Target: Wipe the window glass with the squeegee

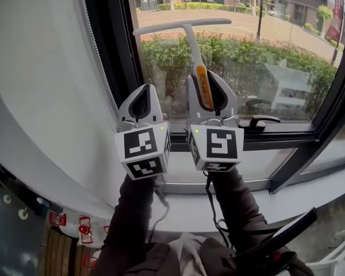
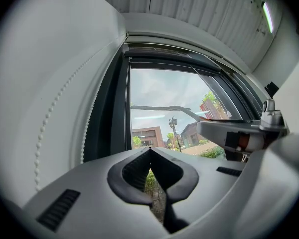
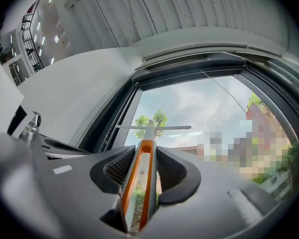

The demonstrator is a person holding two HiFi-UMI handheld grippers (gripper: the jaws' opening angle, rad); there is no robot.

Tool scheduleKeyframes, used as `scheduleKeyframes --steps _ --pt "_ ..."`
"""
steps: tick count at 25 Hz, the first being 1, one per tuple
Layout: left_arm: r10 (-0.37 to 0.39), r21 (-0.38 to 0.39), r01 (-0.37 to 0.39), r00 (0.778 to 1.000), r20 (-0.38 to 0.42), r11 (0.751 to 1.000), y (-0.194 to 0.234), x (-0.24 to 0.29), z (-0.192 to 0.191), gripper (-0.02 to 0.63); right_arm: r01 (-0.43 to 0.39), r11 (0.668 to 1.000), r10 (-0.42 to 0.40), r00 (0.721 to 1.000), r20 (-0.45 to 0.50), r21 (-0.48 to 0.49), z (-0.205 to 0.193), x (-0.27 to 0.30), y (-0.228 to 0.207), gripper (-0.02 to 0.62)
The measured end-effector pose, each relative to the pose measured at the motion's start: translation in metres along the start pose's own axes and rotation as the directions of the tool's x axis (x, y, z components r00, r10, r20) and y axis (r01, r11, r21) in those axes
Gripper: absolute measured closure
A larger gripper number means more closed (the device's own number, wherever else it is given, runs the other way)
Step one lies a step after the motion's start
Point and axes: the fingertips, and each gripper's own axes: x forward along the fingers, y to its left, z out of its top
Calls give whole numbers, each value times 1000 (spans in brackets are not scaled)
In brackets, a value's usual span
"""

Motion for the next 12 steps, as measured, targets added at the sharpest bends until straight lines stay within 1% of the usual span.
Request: scheduleKeyframes --steps 6,12 --pt "11 -4 -11 1000 -17 1000 7 1 -11 604 53 998 -53 999 4 -42 -6 8 9 463" --pt "12 -4 -12 1000 -17 1000 8 1 -15 604 58 997 -58 998 4 -40 -9 7 10 465"
